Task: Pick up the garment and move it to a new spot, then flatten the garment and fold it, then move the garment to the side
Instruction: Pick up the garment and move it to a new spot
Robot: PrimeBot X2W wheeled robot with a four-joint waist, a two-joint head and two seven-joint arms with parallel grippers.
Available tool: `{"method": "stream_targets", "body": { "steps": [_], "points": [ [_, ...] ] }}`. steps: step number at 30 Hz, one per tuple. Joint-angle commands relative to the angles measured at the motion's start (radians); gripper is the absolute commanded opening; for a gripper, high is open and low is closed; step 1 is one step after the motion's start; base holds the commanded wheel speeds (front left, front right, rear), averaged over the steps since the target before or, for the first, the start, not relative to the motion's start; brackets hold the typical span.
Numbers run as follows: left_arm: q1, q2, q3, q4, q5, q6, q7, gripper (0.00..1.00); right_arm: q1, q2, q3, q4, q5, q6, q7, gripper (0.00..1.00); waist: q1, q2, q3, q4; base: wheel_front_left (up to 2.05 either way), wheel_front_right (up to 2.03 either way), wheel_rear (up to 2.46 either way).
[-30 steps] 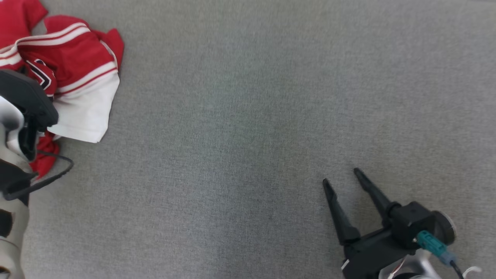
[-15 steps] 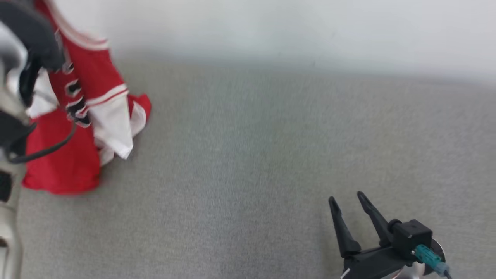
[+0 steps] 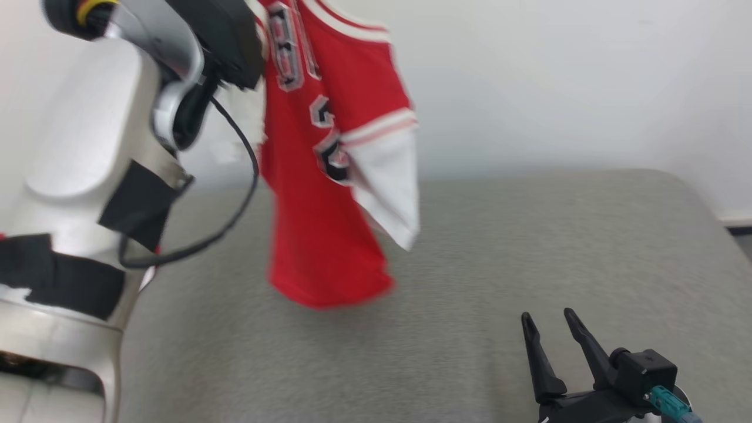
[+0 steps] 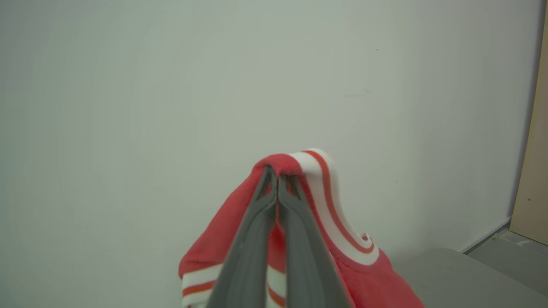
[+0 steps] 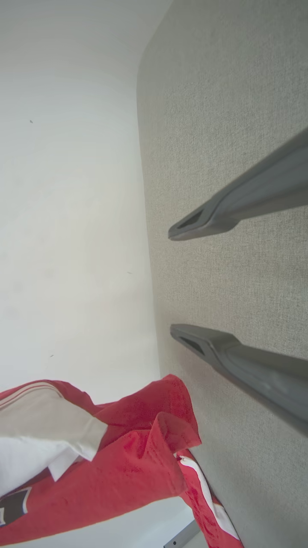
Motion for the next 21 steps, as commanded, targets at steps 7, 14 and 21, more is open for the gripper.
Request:
{"method": "stream_targets", "body": {
  "steps": [7, 14, 21],
  "points": [
    [0.122, -0.002, -0.069, -0.027, -0.023, 0.001, -0.029, 0.0, 0.018, 0.0, -0.005, -0.023, -0.007, 0.003, 0.015, 1.0, 0.0004, 0.0003, -0.023, -0.243, 0.0, 0.0, 0.0],
    [0.307, -0.041, -0.095, 0.015, -0.05, 0.004, -0.111, 0.0, 0.019, 0.0, -0.001, -0.037, 0.011, 0.003, 0.019, 1.0, 0.0004, 0.0003, 0.004, -0.256, 0.0, 0.0, 0.0],
    [0.523, -0.112, -0.101, 0.112, -0.087, 0.049, -0.227, 1.0, -0.007, 0.0, 0.031, -0.043, 0.023, 0.003, 0.024, 1.0, 0.0004, 0.0003, 0.024, -0.218, 0.0, 0.0, 0.0]
  ]
}}
